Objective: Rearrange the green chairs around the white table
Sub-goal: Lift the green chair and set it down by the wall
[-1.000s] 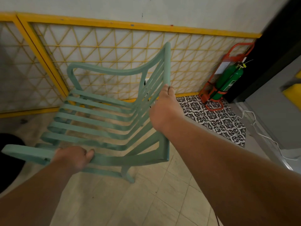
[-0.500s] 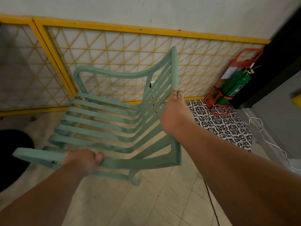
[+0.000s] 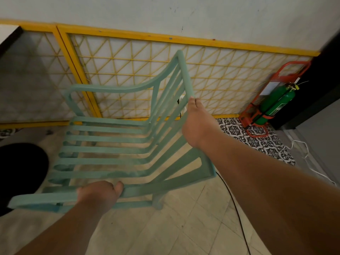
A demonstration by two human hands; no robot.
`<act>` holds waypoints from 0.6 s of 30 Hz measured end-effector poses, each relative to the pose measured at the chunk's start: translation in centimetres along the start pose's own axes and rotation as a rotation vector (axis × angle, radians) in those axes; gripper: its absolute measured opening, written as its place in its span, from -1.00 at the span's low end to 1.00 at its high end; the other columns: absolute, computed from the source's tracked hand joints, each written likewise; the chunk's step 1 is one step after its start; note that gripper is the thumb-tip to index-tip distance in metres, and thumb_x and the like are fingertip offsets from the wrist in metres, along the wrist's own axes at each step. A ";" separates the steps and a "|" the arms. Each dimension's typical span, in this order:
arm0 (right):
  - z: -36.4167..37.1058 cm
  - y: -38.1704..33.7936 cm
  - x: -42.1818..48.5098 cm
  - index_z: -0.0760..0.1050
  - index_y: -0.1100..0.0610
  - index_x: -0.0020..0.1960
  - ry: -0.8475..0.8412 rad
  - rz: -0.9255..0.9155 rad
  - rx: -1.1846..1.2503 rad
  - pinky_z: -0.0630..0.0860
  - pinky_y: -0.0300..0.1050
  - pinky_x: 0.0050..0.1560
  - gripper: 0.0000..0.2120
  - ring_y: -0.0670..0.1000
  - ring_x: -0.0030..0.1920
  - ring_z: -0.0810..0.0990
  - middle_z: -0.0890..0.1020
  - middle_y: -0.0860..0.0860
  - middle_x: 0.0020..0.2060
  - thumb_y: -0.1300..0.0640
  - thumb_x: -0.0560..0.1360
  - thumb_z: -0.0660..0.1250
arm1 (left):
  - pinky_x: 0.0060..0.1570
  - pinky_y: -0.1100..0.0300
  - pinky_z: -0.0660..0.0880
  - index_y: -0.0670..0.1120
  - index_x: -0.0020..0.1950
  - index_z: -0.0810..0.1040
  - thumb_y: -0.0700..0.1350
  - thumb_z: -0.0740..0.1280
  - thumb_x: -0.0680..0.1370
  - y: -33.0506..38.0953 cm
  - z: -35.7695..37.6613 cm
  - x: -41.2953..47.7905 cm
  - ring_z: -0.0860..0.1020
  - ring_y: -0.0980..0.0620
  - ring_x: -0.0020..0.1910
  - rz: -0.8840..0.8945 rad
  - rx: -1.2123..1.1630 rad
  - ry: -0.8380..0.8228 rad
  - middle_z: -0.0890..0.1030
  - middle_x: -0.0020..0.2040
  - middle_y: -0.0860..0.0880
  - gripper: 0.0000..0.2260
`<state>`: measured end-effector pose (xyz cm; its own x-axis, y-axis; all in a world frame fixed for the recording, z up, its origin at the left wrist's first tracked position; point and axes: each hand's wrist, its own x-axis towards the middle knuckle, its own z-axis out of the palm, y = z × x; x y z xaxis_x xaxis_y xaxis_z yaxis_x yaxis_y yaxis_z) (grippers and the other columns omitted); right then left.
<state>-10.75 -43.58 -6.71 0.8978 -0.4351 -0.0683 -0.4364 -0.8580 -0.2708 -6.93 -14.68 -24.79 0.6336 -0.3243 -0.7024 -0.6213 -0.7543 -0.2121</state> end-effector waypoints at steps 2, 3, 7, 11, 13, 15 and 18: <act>0.0 0.1 0.8 0.03 0.20 0.60 0.001 -0.011 -0.004 0.42 0.12 0.29 -0.36 0.29 0.43 0.36 0.20 0.20 0.54 0.25 0.56 0.14 | 0.05 -0.12 0.40 0.20 0.47 0.02 0.22 0.14 0.50 0.4 0.1 0.3 0.44 -0.15 0.21 -0.015 -0.028 -0.012 0.44 0.23 -0.05 -0.43; 0.0 0.1 1.3 0.01 0.20 0.61 -0.005 -0.010 -0.012 0.43 0.11 0.28 -0.34 0.28 0.44 0.35 0.17 0.20 0.56 0.26 0.56 0.14 | 0.03 -0.12 0.38 0.21 0.44 0.02 0.21 0.13 0.49 0.5 0.1 0.6 0.44 -0.14 0.20 -0.025 -0.042 -0.008 0.44 0.21 -0.05 -0.45; 0.2 -0.2 3.4 -0.21 0.18 0.64 -0.059 0.005 -0.095 0.42 0.08 0.32 -0.22 0.15 0.56 0.24 -0.10 0.09 0.65 0.35 0.55 0.12 | -0.03 -0.12 0.35 0.25 0.26 0.10 0.18 0.08 0.49 0.7 -0.2 1.1 0.37 -0.07 -0.01 -0.099 -0.180 0.009 0.33 -0.09 0.02 -0.64; 0.4 -0.8 5.5 -0.20 0.17 0.64 -0.053 -0.019 -0.103 0.39 0.09 0.38 -0.24 0.13 0.57 0.22 -0.08 0.08 0.65 0.35 0.56 0.10 | 0.04 -0.13 0.43 0.25 -0.06 0.24 0.19 -0.07 0.51 0.3 -0.6 2.1 0.40 -0.01 -0.10 -0.201 -0.334 0.125 0.40 -0.18 0.06 -0.85; 0.4 -1.0 6.5 -0.18 0.17 0.65 -0.043 -0.028 -0.105 0.41 0.09 0.34 -0.25 0.16 0.52 0.29 -0.05 0.09 0.65 0.35 0.56 0.09 | 0.05 -0.15 0.42 0.25 -0.10 0.25 0.18 -0.10 0.51 0.3 -1.1 2.4 0.42 -0.01 -0.10 -0.235 -0.368 0.150 0.44 -0.17 0.06 -0.83; 0.4 -1.1 7.4 -0.17 0.16 0.65 -0.028 -0.030 -0.124 0.44 0.09 0.26 -0.25 0.18 0.48 0.35 -0.03 0.09 0.64 0.36 0.55 0.09 | 0.05 -0.18 0.40 0.26 -0.13 0.23 0.18 -0.09 0.53 0.4 -1.7 2.8 0.43 -0.02 -0.08 -0.252 -0.374 0.139 0.46 -0.16 0.04 -0.86; 0.3 -1.3 8.4 -0.16 0.15 0.65 -0.027 -0.039 -0.159 0.45 0.11 0.27 -0.25 0.20 0.48 0.36 -0.03 0.10 0.65 0.36 0.55 0.08 | 0.06 -0.20 0.37 0.25 -0.11 0.21 0.16 -0.05 0.56 0.4 -2.4 3.2 0.42 -0.05 -0.05 -0.254 -0.379 0.118 0.44 -0.15 0.04 -0.90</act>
<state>-2.66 -46.05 -7.23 0.9144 -0.3952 -0.0874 -0.4035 -0.9073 -0.1183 -4.04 -17.38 -25.46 0.8055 -0.1482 -0.5738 -0.2414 -0.9663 -0.0893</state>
